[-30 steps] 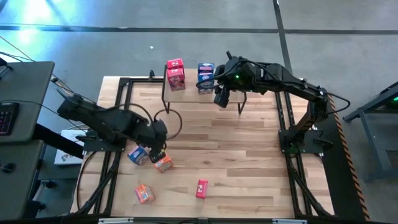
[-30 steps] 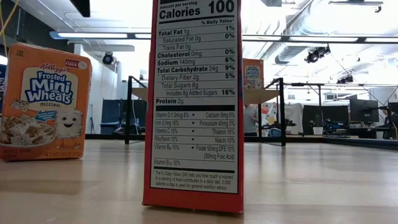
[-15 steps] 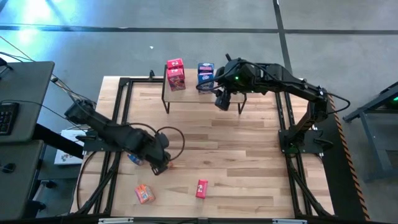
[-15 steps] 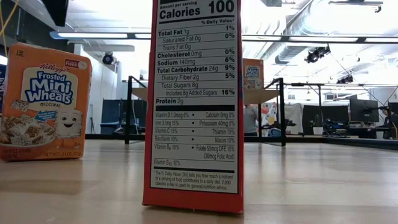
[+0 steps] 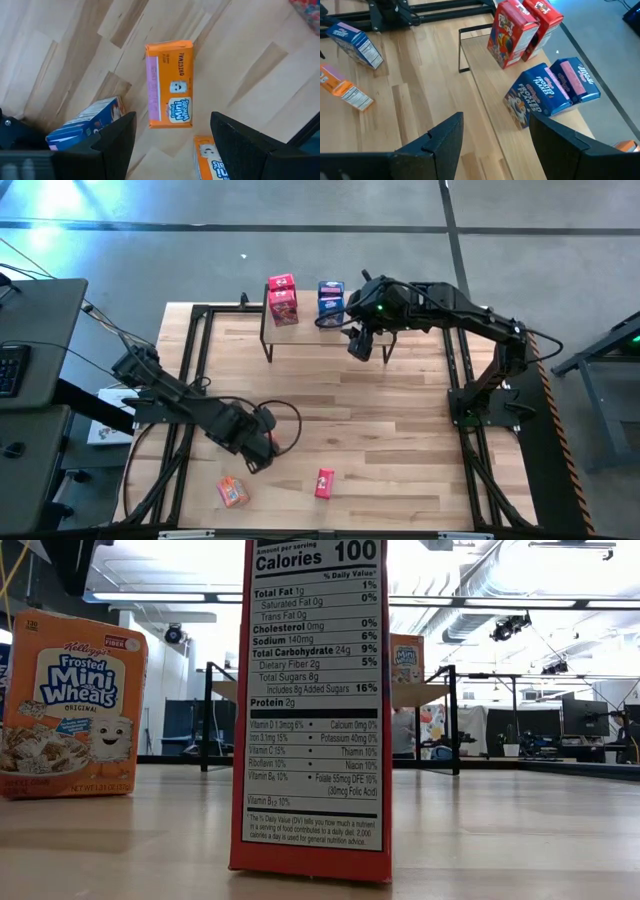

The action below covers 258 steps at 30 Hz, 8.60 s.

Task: Stack cereal on shelf
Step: Put the top orange cereal box on the shelf aligned with the other orange cereal box

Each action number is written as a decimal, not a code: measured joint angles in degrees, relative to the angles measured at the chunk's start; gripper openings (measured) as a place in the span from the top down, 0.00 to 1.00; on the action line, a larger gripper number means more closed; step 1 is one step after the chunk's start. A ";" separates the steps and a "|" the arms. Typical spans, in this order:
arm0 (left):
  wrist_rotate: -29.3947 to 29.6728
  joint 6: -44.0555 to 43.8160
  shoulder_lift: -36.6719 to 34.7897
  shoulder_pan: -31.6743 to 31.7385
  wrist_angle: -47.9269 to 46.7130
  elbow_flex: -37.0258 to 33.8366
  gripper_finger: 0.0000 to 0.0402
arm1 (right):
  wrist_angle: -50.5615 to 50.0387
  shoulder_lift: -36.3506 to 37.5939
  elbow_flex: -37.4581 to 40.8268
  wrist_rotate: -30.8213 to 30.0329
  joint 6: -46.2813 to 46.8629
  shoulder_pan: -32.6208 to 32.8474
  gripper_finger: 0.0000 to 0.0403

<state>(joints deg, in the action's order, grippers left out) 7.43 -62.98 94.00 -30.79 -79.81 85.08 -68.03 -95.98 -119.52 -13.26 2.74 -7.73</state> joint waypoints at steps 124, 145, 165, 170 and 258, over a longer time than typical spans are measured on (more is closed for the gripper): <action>0.03 40.79 -9.68 16.23 41.03 -12.35 0.58 | -2.18 -5.48 -0.07 18.07 -9.55 12.36 0.32; 8.70 55.74 -9.68 16.93 51.83 -12.37 0.58 | 1.57 -6.91 -0.04 19.78 -8.79 12.36 0.32; 11.31 58.75 -9.68 16.93 60.42 -12.37 0.58 | 0.76 -6.91 -0.02 20.20 -7.70 12.36 0.34; 11.31 58.75 -9.68 17.39 60.63 -12.37 0.58 | 0.44 -6.91 0.02 20.16 -7.69 12.36 0.41; 18.86 64.90 -20.24 18.43 59.34 -12.37 0.47 | -4.52 15.32 1.00 13.20 -18.21 -3.86 0.63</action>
<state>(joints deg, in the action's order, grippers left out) 26.29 1.92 73.76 -12.36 -20.47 72.71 -72.55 -80.66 -118.52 -0.06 -15.46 -11.60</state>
